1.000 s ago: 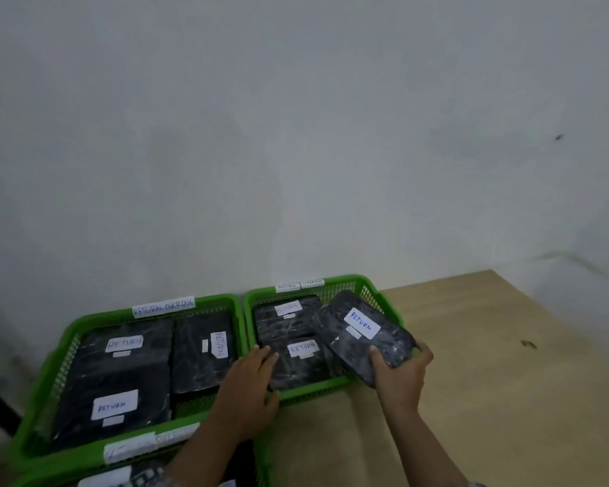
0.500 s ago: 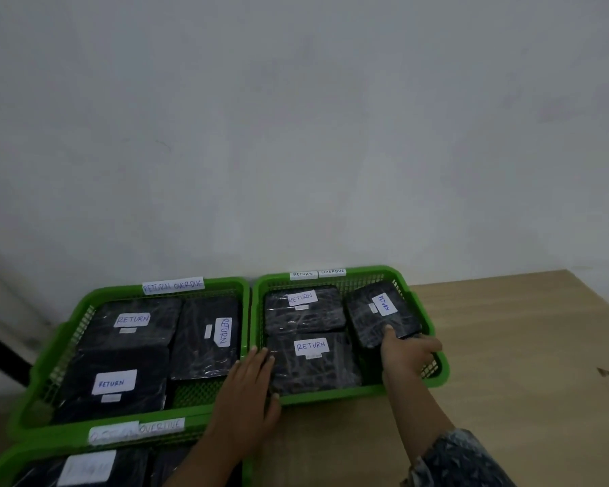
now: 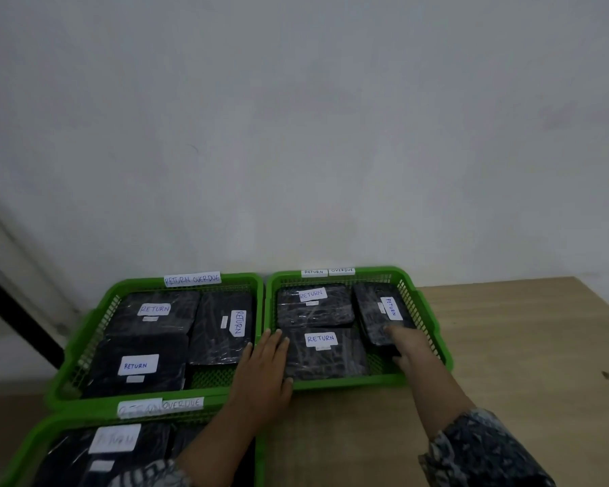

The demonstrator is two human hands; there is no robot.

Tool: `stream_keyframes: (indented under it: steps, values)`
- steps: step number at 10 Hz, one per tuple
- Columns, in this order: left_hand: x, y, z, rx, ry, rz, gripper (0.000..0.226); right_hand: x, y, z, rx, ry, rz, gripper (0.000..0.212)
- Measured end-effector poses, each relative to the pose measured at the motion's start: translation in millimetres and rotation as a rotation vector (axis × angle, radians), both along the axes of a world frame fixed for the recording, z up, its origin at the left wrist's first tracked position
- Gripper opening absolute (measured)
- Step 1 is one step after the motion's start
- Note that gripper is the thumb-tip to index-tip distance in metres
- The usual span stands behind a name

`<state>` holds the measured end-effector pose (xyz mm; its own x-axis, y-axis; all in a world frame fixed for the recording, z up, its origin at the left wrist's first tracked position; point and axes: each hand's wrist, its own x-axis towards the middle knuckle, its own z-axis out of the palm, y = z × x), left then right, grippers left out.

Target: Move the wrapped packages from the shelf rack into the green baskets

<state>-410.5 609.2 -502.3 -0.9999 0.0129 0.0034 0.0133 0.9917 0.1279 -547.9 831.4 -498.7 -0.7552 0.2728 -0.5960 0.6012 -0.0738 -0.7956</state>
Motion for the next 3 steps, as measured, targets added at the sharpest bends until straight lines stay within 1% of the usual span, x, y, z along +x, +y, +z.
stream_keyframes:
  steps: [1, 2, 3]
  values:
    - [10.0, -2.5, 9.8, 0.025, 0.027, 0.021, 0.066, 20.8, -7.9, 15.5, 0.153, 0.1, 0.111, 0.042]
    - [27.8, -10.4, 15.7, 0.067, 0.025, 0.021, 0.068, 50.5, -21.7, 24.0, 0.41, 0.172, 0.319, 0.055]
    - [50.9, -25.0, 18.6, 0.063, 0.099, -0.003, 0.07, 92.2, -40.2, 34.4, 0.566, 0.255, 0.509, 0.067]
